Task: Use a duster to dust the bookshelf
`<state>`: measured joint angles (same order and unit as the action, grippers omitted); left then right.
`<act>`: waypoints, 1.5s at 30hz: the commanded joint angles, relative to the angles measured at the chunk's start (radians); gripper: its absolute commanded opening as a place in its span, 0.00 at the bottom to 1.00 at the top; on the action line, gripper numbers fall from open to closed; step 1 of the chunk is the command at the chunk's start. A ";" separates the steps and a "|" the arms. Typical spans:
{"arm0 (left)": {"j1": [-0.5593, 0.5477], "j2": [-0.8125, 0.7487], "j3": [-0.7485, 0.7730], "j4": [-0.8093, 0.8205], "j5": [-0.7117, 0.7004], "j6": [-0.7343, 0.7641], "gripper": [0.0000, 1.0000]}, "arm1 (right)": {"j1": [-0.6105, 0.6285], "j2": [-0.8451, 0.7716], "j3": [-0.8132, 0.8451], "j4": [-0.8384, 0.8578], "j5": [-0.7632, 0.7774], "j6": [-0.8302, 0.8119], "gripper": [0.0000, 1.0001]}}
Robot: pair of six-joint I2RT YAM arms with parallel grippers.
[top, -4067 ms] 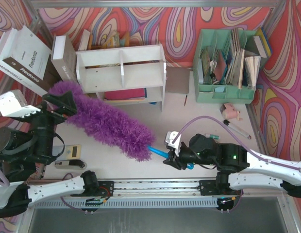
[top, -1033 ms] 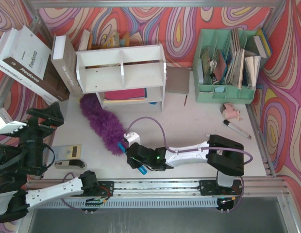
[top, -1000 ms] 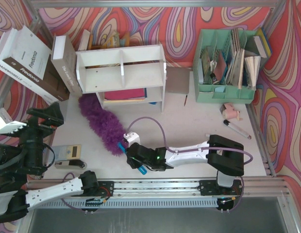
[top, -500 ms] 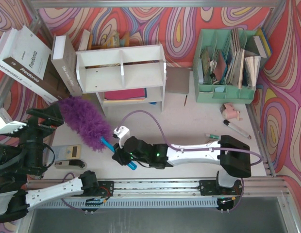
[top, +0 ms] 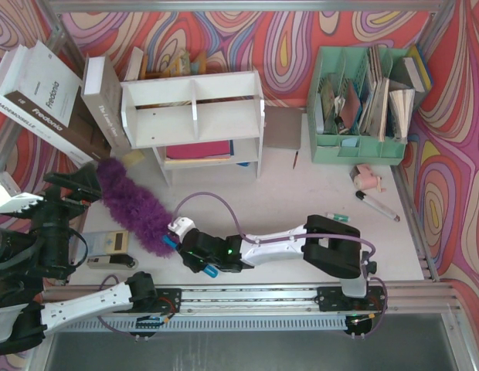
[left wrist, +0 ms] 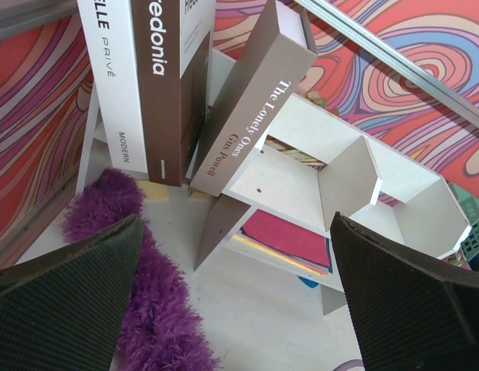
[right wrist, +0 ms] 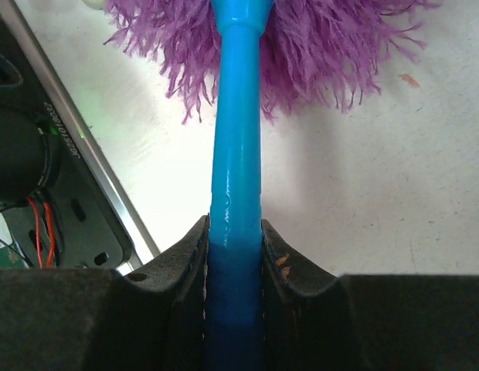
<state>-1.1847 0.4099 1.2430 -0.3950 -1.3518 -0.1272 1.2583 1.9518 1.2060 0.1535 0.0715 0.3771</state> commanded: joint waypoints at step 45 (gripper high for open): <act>-0.003 0.000 -0.029 -0.018 -0.020 -0.008 0.98 | 0.024 -0.227 -0.042 0.084 0.262 -0.049 0.00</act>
<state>-1.1847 0.4126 1.2263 -0.3950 -1.3556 -0.1314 1.2770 1.8229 1.1702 0.1440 0.2314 0.3214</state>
